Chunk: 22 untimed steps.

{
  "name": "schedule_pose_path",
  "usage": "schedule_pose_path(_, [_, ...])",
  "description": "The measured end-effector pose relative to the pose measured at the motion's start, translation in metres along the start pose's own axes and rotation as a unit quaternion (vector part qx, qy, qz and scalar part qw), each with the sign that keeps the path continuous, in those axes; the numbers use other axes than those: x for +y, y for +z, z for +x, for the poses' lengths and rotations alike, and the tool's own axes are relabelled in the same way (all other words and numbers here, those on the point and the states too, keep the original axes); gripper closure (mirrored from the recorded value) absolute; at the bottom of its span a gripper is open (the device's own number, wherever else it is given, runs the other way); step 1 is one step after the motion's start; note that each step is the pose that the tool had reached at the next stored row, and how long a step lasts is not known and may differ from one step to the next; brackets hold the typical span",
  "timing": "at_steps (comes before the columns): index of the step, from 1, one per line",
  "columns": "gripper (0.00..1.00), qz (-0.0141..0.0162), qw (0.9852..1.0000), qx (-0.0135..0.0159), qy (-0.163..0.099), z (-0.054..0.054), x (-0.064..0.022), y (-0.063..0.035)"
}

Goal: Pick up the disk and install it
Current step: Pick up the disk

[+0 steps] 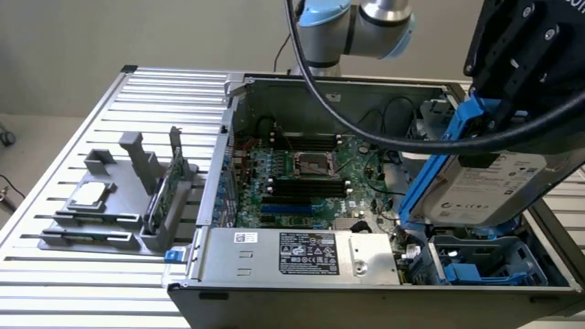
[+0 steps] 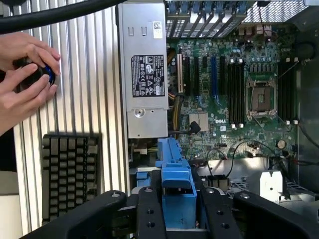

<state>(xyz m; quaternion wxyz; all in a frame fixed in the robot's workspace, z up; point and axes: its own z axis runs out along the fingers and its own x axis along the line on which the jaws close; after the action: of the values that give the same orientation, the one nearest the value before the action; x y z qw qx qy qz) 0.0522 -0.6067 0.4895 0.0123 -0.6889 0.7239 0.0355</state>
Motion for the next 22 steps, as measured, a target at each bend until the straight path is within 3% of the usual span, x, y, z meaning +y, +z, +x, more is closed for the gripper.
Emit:
schedule_pose_path(5, [0.67,0.0,1.0,0.0,0.0,0.012,-0.0162,0.0066])
schedule_pose_path(13, [0.67,0.0016,1.0,0.0,-0.002,0.012,-0.04,0.0141])
schedule_pose_path(22, [0.67,0.0037,0.9999,0.0002,-0.011,0.011,-0.0536,0.0256])
